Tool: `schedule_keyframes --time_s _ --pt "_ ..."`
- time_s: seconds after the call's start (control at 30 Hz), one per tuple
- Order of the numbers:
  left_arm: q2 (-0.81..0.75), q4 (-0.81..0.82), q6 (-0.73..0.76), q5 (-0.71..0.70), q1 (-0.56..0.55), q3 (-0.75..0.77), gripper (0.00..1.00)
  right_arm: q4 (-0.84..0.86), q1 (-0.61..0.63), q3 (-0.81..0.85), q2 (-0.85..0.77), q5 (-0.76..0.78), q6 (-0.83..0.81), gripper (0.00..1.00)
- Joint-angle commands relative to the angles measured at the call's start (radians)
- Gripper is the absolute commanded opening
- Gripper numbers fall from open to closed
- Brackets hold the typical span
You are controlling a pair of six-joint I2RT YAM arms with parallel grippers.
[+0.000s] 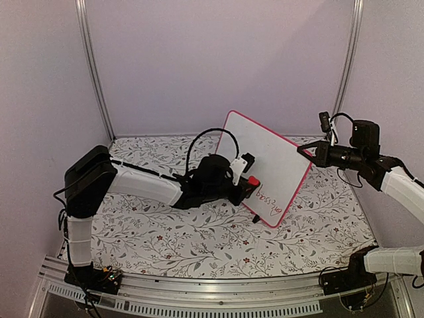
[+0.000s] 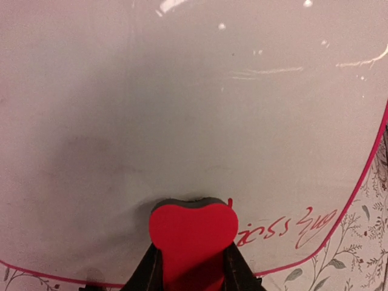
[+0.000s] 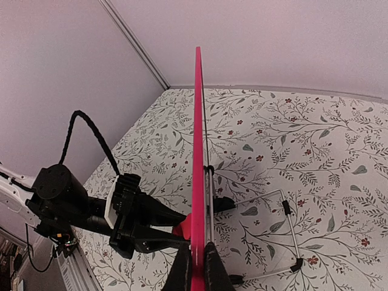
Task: Erase the whiteboard
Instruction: Erase the center of the whiteboard.
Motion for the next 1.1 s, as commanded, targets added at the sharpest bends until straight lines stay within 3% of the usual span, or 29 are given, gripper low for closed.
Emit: schedule_keyframes --time_s 0.0,0.57,1.07 --pt "-0.01 -0.009 0.014 -0.009 -0.019 0.08 0.0 -0.077 0.019 -0.025 0.008 -0.041 0.013 0.0" --pt "0.104 -0.116 -0.016 -0.056 -0.06 0.11 0.0 -0.079 0.018 -0.023 -0.002 -0.043 0.026 0.0" --pt "0.104 0.004 -0.062 0.034 -0.033 -0.045 0.0 -0.084 0.018 -0.023 -0.001 -0.046 0.018 0.0"
